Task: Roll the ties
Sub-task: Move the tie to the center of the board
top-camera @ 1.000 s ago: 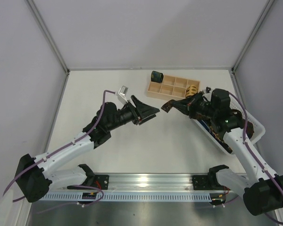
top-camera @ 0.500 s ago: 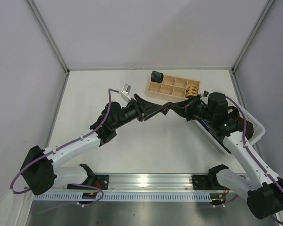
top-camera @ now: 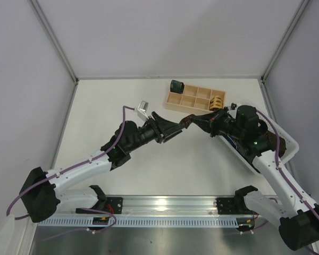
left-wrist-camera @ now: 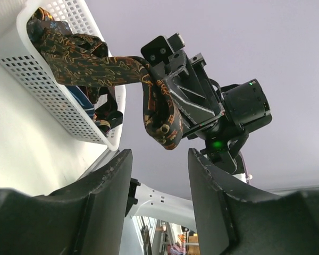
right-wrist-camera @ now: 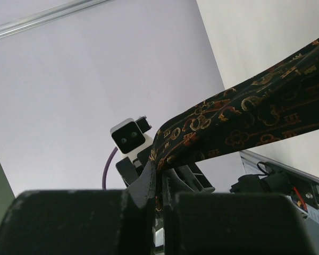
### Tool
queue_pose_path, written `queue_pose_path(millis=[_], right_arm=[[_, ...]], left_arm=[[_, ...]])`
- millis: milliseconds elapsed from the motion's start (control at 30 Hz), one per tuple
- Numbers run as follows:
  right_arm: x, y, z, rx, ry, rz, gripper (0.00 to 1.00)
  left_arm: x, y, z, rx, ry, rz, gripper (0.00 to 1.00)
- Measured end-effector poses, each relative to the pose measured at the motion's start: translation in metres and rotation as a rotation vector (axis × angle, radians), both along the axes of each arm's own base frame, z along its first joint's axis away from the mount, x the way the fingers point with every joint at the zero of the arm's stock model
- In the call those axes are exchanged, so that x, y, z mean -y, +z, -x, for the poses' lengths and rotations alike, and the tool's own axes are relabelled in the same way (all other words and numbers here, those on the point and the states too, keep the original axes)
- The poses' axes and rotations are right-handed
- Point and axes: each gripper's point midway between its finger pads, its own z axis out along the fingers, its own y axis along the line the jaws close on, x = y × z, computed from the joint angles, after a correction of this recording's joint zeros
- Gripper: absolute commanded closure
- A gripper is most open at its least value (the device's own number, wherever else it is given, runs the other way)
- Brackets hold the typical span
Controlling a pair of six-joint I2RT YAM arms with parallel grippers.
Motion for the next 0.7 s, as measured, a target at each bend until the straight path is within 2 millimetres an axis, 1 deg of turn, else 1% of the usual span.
queue_pose_path(millis=[33,67,200,267,333,433,533,700], right_arm=[[0.0,0.001,0.0,-0.001,-0.004,-0.002,1.0],[0.001,0.001,0.0,-0.002,-0.006,-0.004,1.0],[0.002,0.005,0.001,0.004,-0.017,-0.014,1.0],[0.0,0.006,0.003,0.006,-0.014,-0.015,1.0],[-0.002,0.006,0.005,0.007,-0.011,-0.015,1.0],[-0.005,0.002,0.007,-0.009,-0.009,-0.02,1.0],[-0.008,-0.002,0.008,-0.021,-0.007,-0.018,1.0],[-0.013,-0.003,0.012,-0.019,0.002,-0.016,1.0]], left_arm=[[-0.002,0.0,0.001,-0.002,0.007,0.0,0.46],[-0.004,0.0,0.001,-0.002,0.011,0.002,0.41],[-0.011,0.01,0.002,0.005,0.04,0.034,0.37],[-0.012,0.011,0.001,0.0,0.048,0.052,0.36],[-0.008,0.008,-0.002,-0.012,0.046,0.061,0.36],[-0.003,0.0,-0.006,-0.04,0.047,0.061,0.37],[-0.002,-0.005,-0.007,-0.062,0.048,0.072,0.37],[-0.001,-0.002,-0.008,-0.065,0.045,0.101,0.44]])
